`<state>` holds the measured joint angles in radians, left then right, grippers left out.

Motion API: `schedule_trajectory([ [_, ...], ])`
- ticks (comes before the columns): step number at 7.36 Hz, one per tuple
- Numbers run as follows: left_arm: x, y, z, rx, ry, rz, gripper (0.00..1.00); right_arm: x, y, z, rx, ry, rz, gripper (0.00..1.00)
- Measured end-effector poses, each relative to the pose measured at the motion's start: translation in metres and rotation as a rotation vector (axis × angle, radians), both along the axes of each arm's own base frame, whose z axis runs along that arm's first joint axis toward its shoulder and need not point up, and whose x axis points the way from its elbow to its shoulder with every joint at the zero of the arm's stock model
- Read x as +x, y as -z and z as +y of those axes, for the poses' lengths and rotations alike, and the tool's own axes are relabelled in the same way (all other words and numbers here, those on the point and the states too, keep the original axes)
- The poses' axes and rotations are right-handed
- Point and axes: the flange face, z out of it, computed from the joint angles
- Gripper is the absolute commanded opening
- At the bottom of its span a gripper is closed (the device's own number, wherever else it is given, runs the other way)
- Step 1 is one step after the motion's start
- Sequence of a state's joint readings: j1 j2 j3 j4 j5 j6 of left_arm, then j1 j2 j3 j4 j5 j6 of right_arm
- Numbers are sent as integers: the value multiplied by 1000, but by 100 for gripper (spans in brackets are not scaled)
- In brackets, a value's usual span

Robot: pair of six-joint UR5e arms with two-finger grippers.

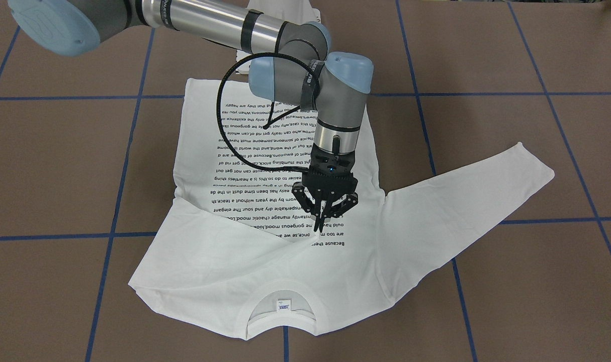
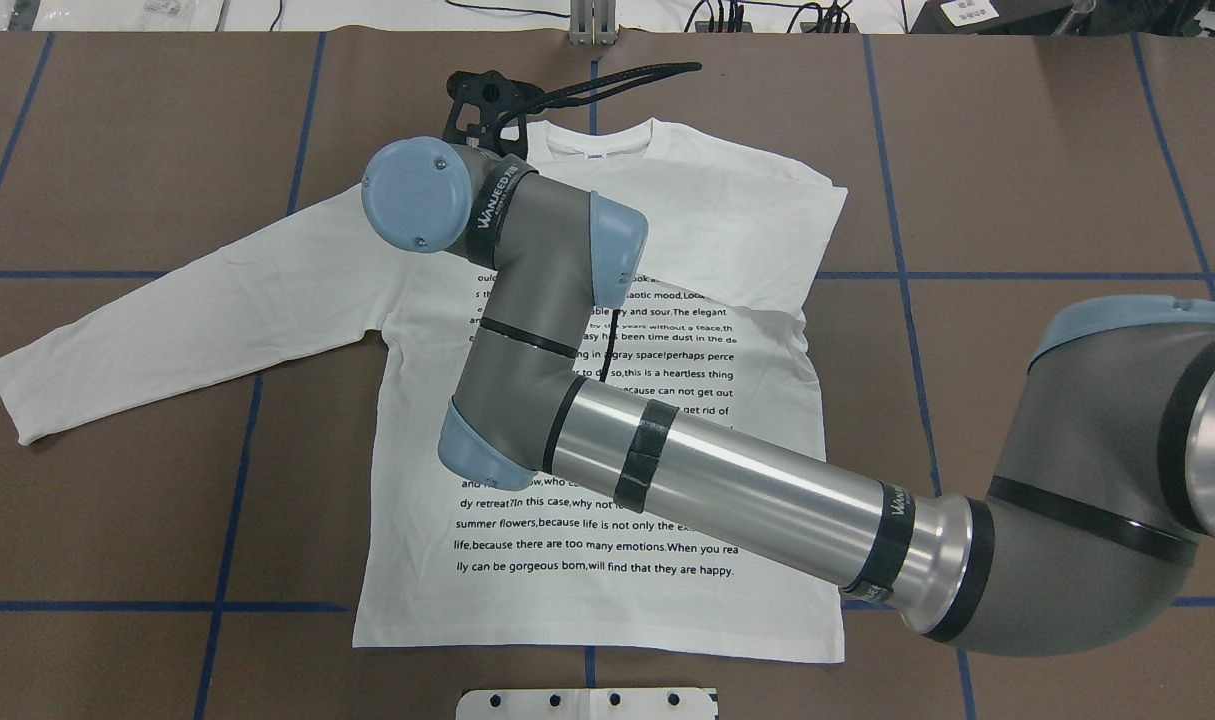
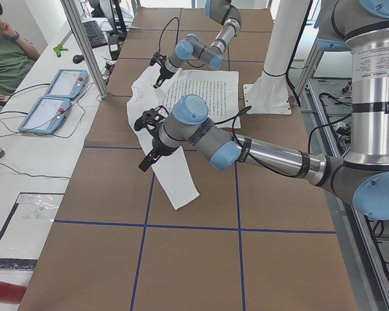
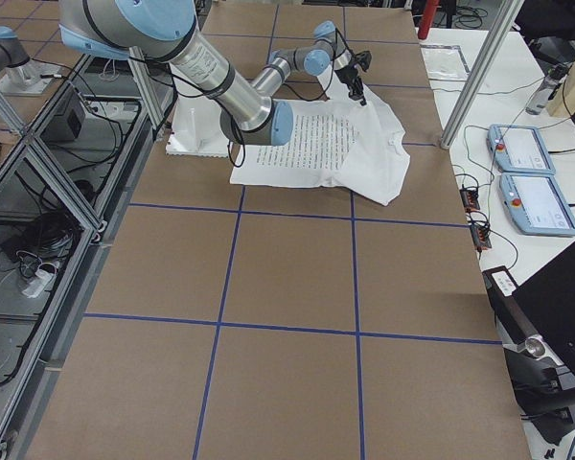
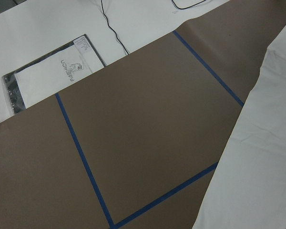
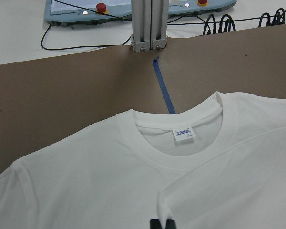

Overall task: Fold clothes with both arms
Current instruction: 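Lift the cuff with the right gripper and fold the sleeve across the shirt body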

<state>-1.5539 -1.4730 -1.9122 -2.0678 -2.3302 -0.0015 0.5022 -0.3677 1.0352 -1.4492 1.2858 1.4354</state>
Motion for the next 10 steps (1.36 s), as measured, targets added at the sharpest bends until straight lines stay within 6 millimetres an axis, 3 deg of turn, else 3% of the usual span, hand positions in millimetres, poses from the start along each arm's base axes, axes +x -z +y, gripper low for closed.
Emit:
schedule_trajectory([
  [2, 0, 0, 0, 0, 0, 0, 100, -5, 33, 5, 3, -1, -34, 0],
  [4, 0, -2, 0, -5, 0, 0, 100, 3, 74, 11, -14, 33, -57, 0],
  [5, 0, -4, -1, -7, 0, 0, 100, 6, 82, 13, -26, 44, -50, 0],
  [6, 0, -6, -1, -10, -1, -1, 100, 5, 75, 13, -37, 48, -35, 0],
  [7, 0, -7, -1, -13, -1, -2, 100, 3, 62, 12, -46, 49, -18, 69],
  [8, 0, -8, -1, -15, -2, -2, 100, 1, 52, 11, -52, 48, -7, 94],
  [10, 0, -9, -1, -16, -2, -2, 100, -7, 44, 6, -49, 36, -16, 99],
])
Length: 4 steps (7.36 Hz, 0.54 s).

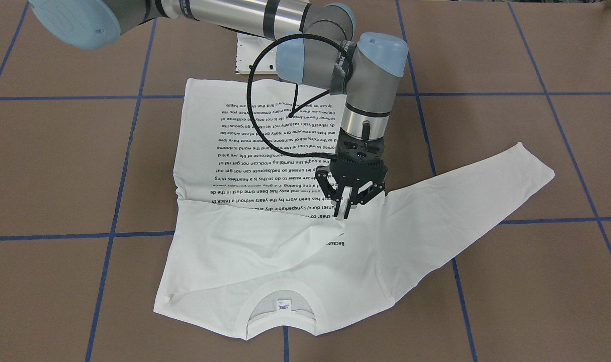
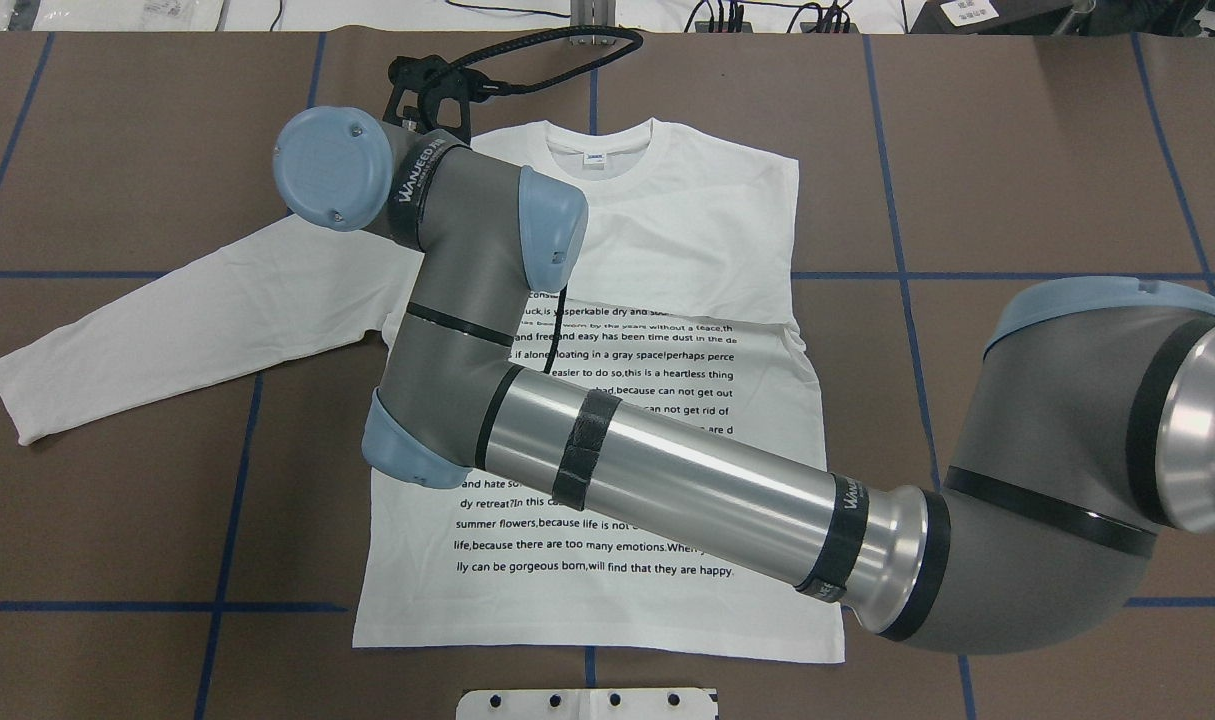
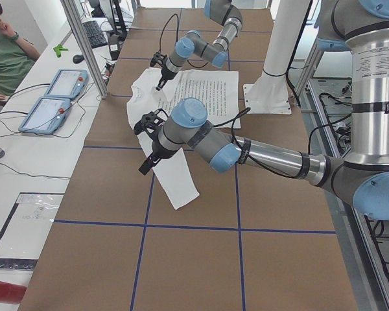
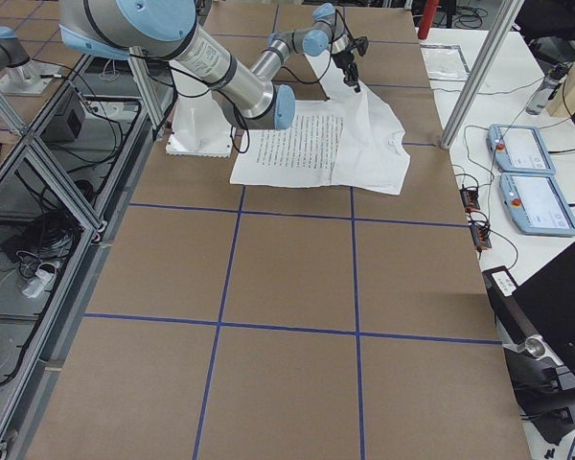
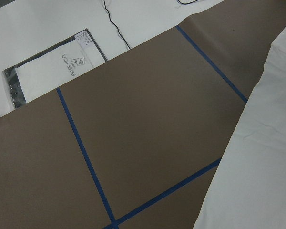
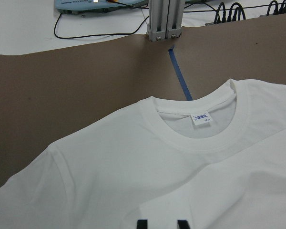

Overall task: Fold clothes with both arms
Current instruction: 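Lift the cuff with the right gripper and fold the sleeve across the shirt body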

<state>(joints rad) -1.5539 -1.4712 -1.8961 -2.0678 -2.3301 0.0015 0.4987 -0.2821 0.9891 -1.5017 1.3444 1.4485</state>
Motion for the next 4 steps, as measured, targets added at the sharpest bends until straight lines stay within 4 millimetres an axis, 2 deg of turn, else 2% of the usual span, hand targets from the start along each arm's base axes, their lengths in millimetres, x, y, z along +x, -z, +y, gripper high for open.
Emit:
schedule_trajectory([
  [2, 0, 0, 0, -1, 0, 0, 100, -1, 5, -8, 8, -18, -36, 99],
  [4, 0, 2, -3, -3, 6, 5, 100, 19, 13, -29, -30, -13, -72, 100],
])
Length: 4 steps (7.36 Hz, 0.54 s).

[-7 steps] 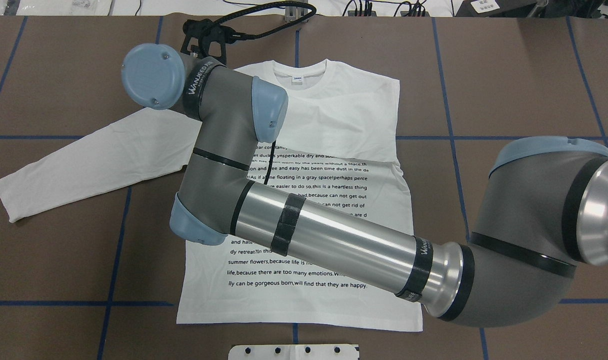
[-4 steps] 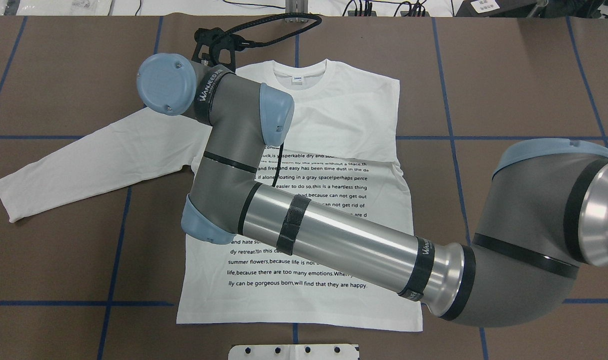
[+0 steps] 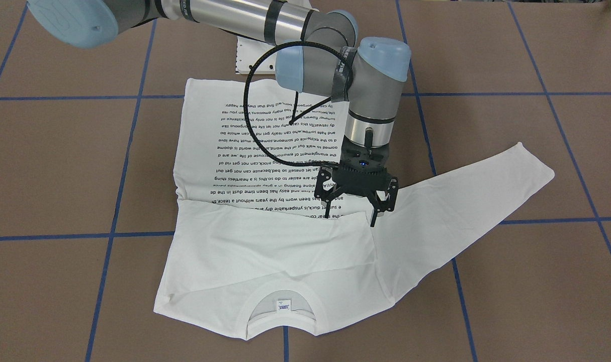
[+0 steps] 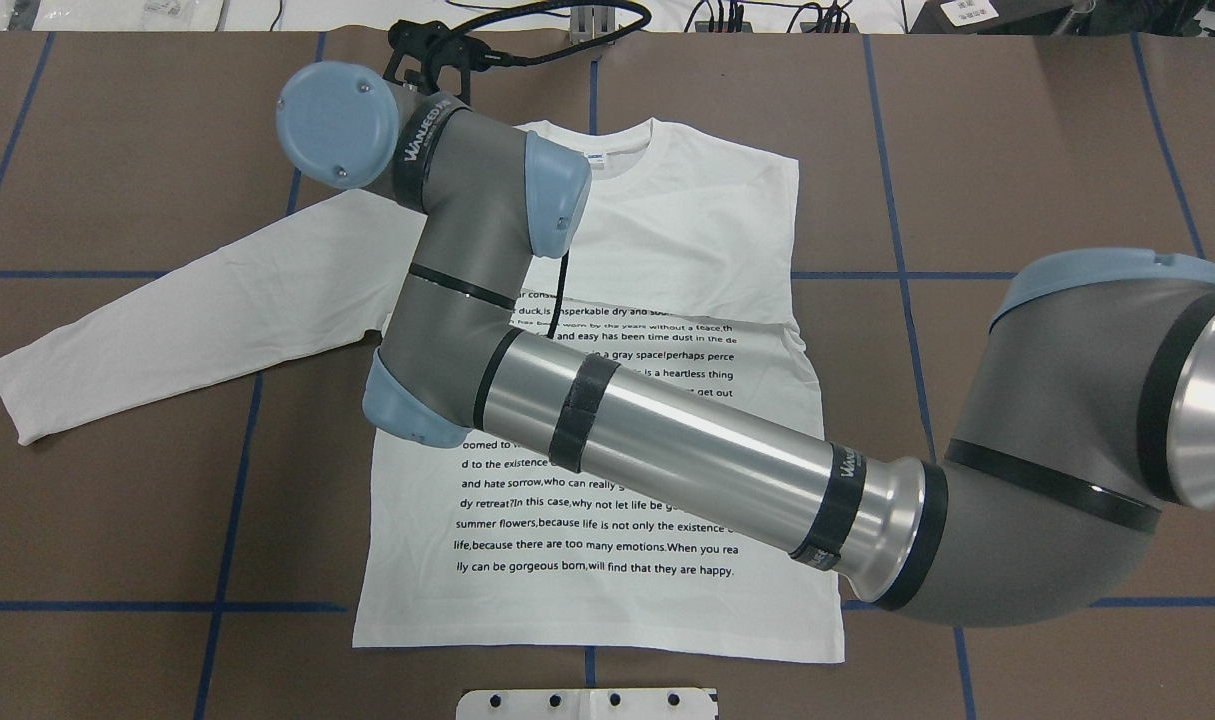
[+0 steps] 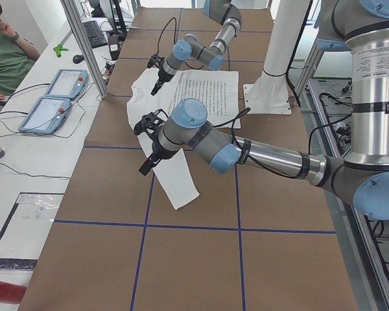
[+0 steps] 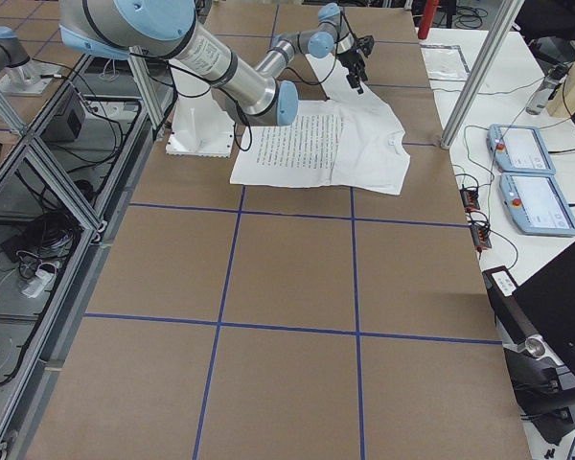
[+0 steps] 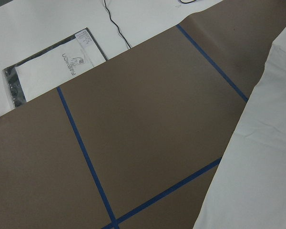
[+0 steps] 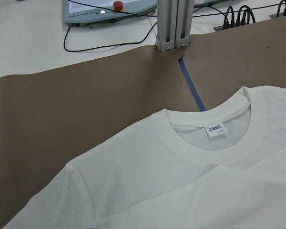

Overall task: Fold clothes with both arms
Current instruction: 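Lift the cuff with the right gripper and fold the sleeve across the shirt body, then open the right gripper and withdraw the right arm from the shirt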

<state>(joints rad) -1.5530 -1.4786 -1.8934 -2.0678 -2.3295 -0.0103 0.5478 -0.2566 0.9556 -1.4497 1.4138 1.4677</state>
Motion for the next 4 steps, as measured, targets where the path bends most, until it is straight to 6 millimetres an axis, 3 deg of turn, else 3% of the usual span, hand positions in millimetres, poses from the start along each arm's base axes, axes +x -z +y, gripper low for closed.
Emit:
schedule_trajectory([
  [2, 4, 3, -2, 7, 14, 20, 100, 44, -9, -33, -88, 54, -13, 100],
  [4, 37, -11, -5, 41, -49, 31, 100, 119, -44, -49, -97, 155, 0, 100],
])
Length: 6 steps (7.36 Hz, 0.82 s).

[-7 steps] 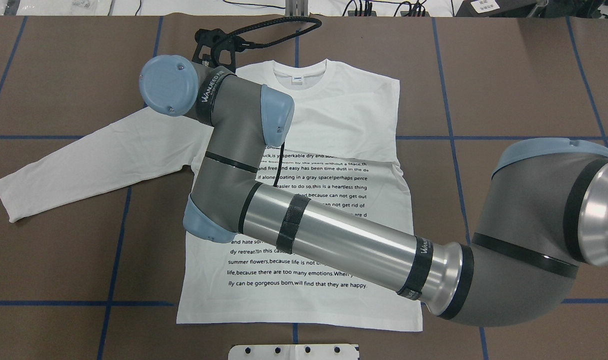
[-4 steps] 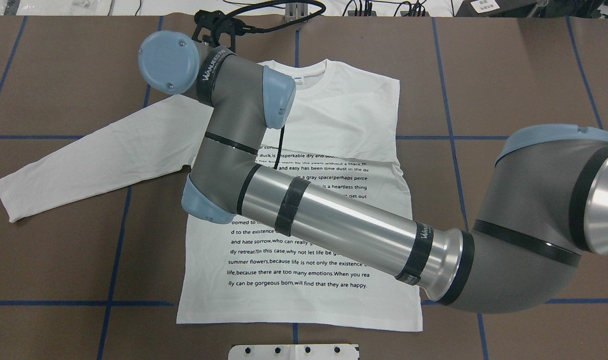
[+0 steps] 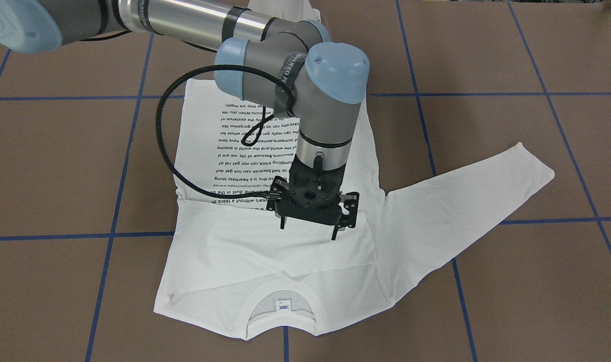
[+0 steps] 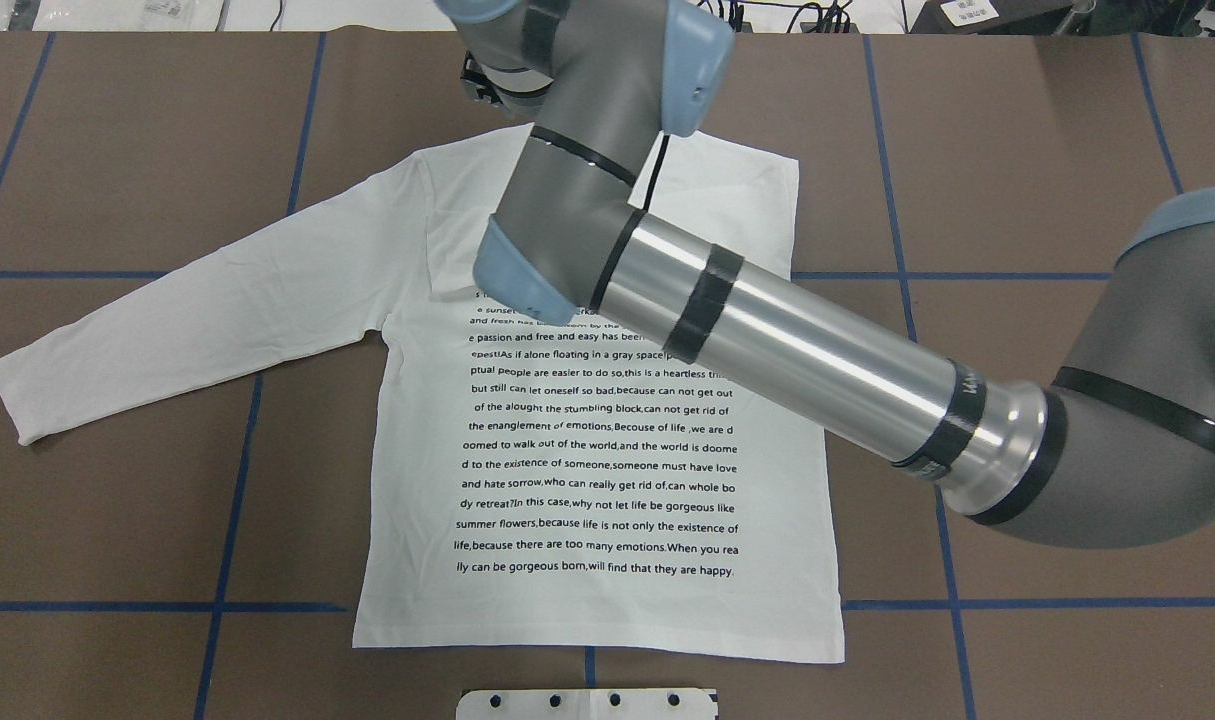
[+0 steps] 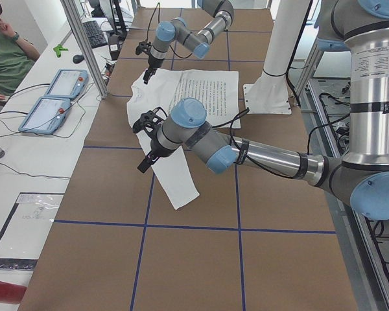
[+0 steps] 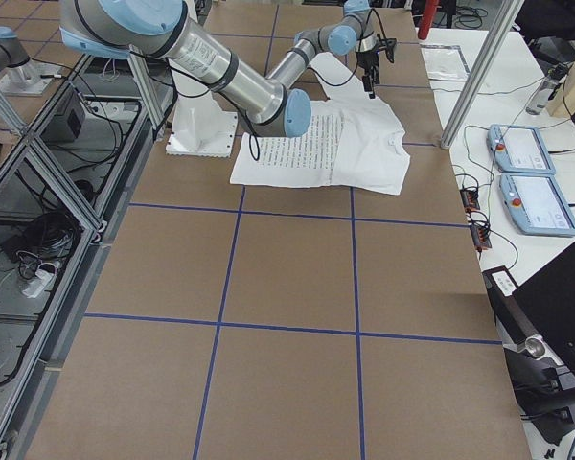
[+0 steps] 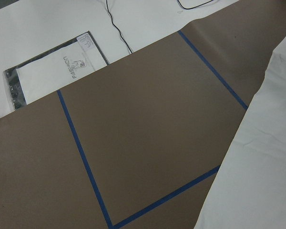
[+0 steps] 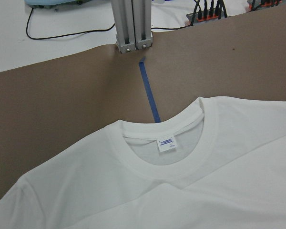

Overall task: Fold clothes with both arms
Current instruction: 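Open the right gripper and withdraw the right arm from the shirt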

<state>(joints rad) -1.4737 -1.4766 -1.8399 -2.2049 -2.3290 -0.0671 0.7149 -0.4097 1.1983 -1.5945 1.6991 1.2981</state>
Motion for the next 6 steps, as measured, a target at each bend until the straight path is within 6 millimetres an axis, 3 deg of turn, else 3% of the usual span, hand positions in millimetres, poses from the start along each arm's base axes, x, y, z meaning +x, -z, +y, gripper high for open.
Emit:
schedule_trajectory([
  [2, 43, -17, 2, -17, -80, 3, 100, 99, -70, 2, 57, 118, 1, 100],
  [4, 85, -37, 15, -41, -159, 2, 100, 209, -150, 16, 133, 254, 36, 100],
  [6, 114, -71, 35, -36, -203, -33, 100, 300, -228, 40, 186, 377, 73, 100],
])
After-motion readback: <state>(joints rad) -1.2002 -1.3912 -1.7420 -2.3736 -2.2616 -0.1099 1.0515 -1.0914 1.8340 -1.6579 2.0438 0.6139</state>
